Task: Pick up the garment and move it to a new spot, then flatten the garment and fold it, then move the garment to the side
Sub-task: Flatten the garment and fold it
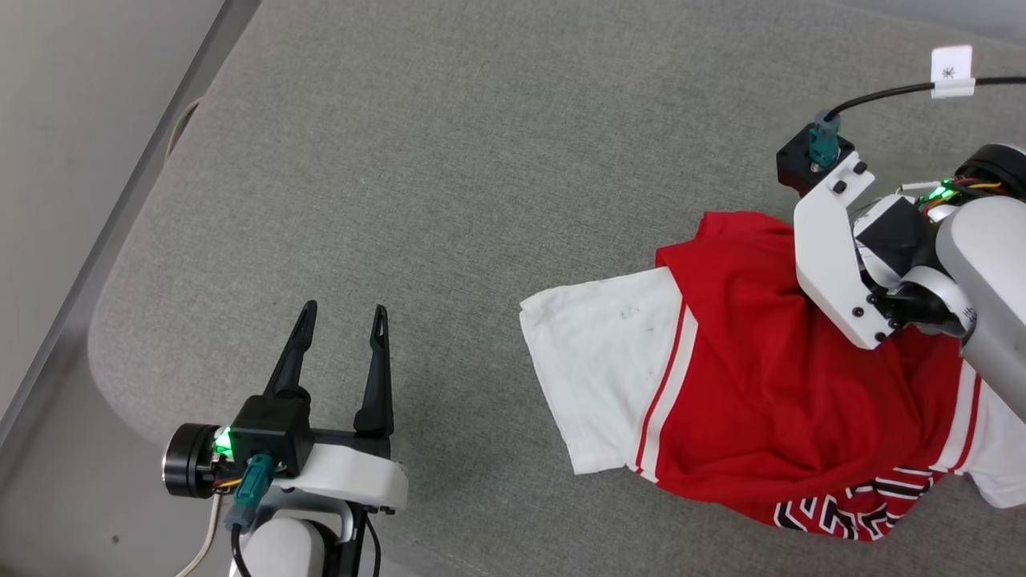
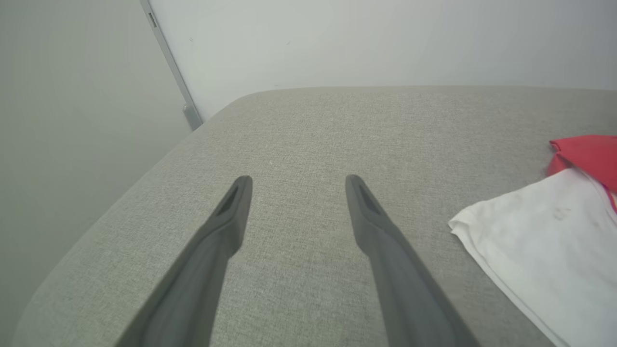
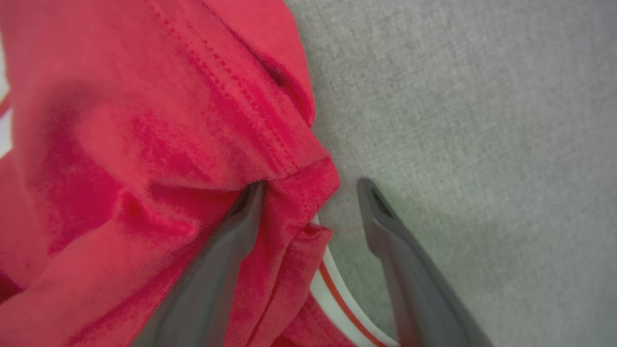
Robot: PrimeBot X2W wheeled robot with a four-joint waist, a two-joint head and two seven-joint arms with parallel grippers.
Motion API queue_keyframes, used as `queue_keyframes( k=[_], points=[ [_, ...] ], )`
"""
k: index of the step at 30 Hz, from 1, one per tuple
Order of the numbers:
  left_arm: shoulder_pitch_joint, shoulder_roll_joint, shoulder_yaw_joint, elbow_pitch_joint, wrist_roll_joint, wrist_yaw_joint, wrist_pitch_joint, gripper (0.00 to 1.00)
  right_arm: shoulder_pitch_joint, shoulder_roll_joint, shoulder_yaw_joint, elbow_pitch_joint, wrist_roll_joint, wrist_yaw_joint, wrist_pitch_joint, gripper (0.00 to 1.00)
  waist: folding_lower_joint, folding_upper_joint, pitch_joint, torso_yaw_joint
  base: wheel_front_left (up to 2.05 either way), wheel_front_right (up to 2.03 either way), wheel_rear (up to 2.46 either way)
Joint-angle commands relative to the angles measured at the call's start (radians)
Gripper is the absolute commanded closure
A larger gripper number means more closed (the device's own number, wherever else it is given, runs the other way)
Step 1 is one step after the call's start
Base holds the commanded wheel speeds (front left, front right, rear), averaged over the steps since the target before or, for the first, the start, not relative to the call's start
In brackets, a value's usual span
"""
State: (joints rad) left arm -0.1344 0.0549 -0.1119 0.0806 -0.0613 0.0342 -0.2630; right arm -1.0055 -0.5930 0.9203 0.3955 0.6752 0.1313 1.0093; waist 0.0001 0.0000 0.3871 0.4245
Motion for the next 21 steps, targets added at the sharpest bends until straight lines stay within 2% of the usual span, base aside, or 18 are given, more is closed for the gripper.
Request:
queue_keyframes(
  k=[1, 4, 5, 6, 7, 16, 21],
  points=[
    [-0.015, -0.002, 0.000, 0.004, -0.006, 0.001, -0.003, 0.00, 0.008, 0.002, 0.038, 0.034, -0.005, -0.001, -0.005, 0.00, -0.0001, 0.0000, 0.016, 0.011, 0.00, 0.00, 0.00],
    [-0.019, -0.003, 0.000, 0.009, -0.010, 0.005, -0.002, 0.00, 0.017, -0.005, 0.087, 0.063, 0.009, -0.001, -0.027, 0.00, -0.0001, 0.0000, 0.019, 0.011, 0.00, 0.00, 0.00],
    [-0.019, -0.003, 0.002, 0.010, -0.011, 0.007, -0.002, 0.00, 0.015, -0.005, 0.096, 0.068, 0.016, -0.001, -0.041, 0.56, -0.0001, 0.0000, 0.018, 0.009, 0.00, 0.00, 0.00],
    [-0.019, -0.003, 0.005, 0.012, -0.011, 0.008, -0.002, 0.00, 0.010, -0.002, 0.102, 0.070, 0.023, -0.001, -0.061, 0.80, -0.0001, 0.0000, 0.016, 0.005, 0.00, 0.00, 0.00],
    [-0.018, -0.004, 0.009, 0.013, -0.010, 0.008, -0.003, 0.00, 0.004, 0.001, 0.104, 0.072, 0.031, -0.001, -0.081, 1.00, -0.0001, 0.0000, 0.012, -0.001, 0.00, 0.00, 0.00],
    [0.006, 0.002, 0.040, 0.020, 0.021, -0.003, -0.003, 0.00, -0.079, 0.053, 0.068, 0.084, 0.089, -0.001, -0.318, 1.00, -0.0001, 0.0000, -0.068, -0.067, 0.00, 0.00, 0.00],
    [0.033, 0.010, 0.048, 0.022, 0.034, -0.001, -0.003, 0.00, -0.059, 0.042, 0.060, 0.056, 0.117, -0.001, -0.421, 1.00, -0.0001, 0.0000, -0.124, -0.098, 0.00, 0.00, 0.00]
  ],
)
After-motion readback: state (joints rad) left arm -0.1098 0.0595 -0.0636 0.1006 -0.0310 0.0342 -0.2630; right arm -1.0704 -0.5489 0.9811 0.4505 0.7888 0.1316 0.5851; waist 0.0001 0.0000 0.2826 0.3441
